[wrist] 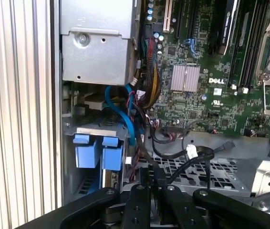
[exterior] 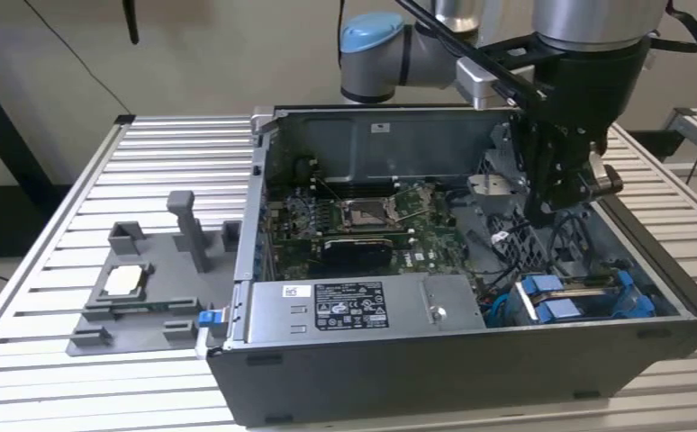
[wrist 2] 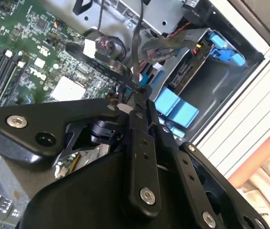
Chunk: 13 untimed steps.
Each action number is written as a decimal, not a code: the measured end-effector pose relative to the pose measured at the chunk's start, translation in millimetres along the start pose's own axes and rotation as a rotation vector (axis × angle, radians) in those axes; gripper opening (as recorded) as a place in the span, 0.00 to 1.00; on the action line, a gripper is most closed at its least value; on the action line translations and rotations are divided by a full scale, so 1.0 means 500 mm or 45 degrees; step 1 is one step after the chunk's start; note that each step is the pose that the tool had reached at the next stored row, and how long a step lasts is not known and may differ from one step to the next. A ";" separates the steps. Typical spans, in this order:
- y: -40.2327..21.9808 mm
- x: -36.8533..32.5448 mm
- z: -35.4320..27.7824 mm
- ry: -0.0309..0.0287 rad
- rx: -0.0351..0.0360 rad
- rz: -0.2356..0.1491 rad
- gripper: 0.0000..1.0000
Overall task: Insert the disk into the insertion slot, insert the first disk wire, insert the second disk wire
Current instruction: 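Insert the second disk wire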
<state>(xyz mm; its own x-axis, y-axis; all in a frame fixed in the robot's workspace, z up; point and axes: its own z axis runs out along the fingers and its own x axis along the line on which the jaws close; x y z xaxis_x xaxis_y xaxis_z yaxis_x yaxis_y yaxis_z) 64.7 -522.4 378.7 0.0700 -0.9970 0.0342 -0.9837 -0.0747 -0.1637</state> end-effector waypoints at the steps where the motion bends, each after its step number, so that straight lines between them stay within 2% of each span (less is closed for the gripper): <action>1: -0.002 0.003 0.002 0.0000 -0.0001 0.000 0.16; 13: -0.024 0.042 0.021 0.0000 -0.0003 0.001 0.16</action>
<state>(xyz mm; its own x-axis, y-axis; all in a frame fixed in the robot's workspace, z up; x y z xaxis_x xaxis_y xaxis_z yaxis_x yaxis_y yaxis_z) 79.8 -542.6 371.2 0.0695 -0.9970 0.0341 -0.9837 -0.0742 -0.1635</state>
